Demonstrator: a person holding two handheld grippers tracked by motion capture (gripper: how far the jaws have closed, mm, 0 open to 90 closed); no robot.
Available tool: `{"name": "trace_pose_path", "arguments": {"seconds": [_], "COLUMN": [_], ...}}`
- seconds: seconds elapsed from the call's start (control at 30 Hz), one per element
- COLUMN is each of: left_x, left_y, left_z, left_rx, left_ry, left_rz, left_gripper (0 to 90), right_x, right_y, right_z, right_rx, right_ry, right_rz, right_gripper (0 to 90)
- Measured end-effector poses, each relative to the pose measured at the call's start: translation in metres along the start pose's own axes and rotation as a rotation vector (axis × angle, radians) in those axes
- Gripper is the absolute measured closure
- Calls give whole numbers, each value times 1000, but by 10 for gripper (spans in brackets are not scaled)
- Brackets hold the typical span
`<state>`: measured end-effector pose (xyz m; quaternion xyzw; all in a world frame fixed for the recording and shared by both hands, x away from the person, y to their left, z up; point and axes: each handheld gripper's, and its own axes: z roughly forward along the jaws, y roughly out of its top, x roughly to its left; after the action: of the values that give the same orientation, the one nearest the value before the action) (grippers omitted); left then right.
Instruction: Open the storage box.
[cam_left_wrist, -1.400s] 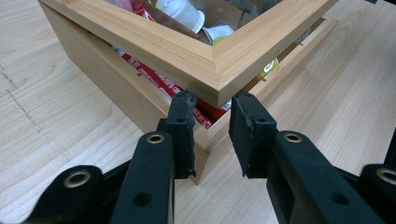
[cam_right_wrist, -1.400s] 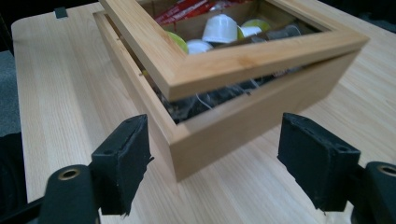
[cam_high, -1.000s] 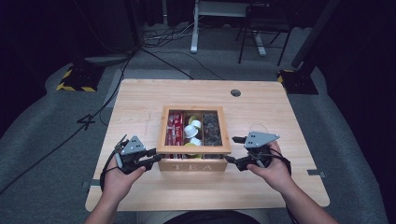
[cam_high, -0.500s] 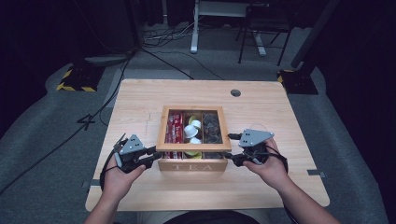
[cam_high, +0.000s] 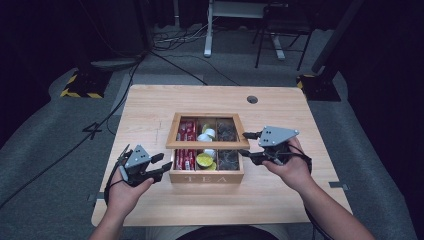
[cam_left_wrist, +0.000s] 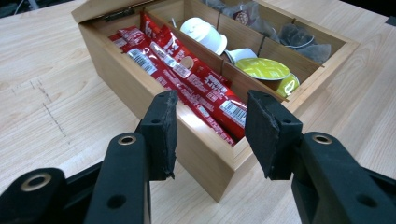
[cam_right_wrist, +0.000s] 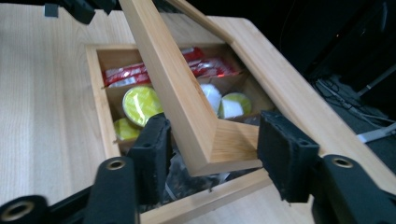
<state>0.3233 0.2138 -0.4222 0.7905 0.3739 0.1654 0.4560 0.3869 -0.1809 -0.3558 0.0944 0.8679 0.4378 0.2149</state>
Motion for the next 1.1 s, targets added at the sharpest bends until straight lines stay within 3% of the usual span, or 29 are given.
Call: {"name": "trace_pose_path", "arguments": {"seconds": [0.27, 0.8, 0.97, 1.1], "left_x": [8, 27, 27, 26], "left_y": [-2, -8, -16, -24], "left_z": [1, 10, 2, -4], "left_rx": [2, 30, 39, 41], "left_ry": [14, 68, 104, 121], "left_rz": [-18, -50, -49, -71], "left_gripper": [517, 469, 466, 457], "right_x": [-22, -63, -78, -91], "right_y": [19, 41, 49, 53], "right_z": [-6, -6, -3, 0], "right_rx": [-40, -89, -94, -113], "right_ry": [-5, -38, -61, -70], "right_rz": [20, 93, 86, 105], "right_gripper": [553, 599, 614, 618]}}
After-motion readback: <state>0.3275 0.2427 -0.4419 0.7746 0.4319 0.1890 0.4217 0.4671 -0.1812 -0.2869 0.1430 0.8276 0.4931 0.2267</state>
